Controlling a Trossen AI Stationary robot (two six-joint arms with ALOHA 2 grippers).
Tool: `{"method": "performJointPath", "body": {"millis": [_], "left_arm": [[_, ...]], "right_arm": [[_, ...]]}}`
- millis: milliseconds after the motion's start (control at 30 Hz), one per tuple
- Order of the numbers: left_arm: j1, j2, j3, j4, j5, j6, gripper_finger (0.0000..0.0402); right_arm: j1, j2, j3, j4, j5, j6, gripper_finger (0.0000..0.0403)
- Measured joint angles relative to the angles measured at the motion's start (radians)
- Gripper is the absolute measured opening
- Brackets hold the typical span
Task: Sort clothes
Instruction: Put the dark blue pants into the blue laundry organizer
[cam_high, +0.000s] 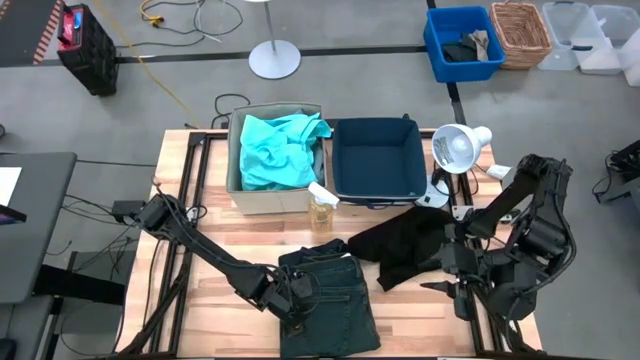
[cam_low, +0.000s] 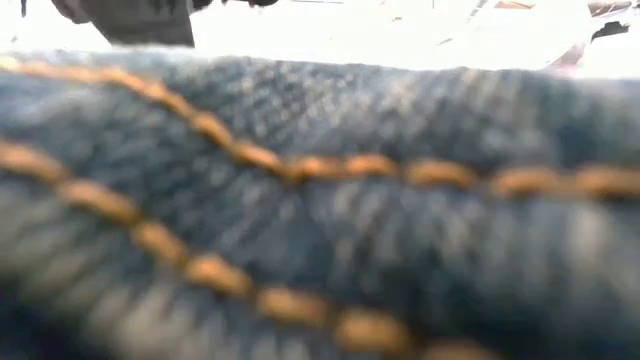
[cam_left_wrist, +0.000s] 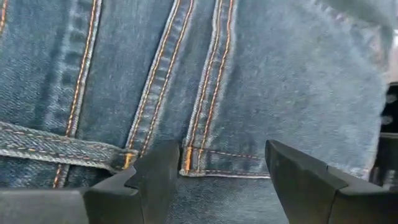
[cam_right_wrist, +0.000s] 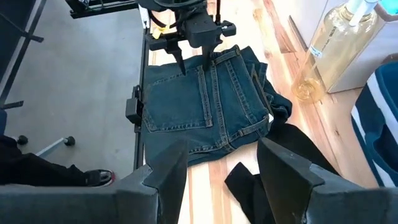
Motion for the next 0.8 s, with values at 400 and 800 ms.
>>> {"method": "performJointPath", "body": {"millis": [400, 800], "left_arm": [[0.014, -0.001, -0.038, -0.019, 0.010, 0.002, 0.0238], [0.030, -0.003, -0.013, -0.142, 0.055, -0.071, 0.0238]], "right_arm": [[0.000, 0.000, 0.000, -0.033, 0.000, -0.002, 0.0207], [-0.001, 0.000, 0.000, -0.034, 0.000, -0.005, 0.0207]]}}
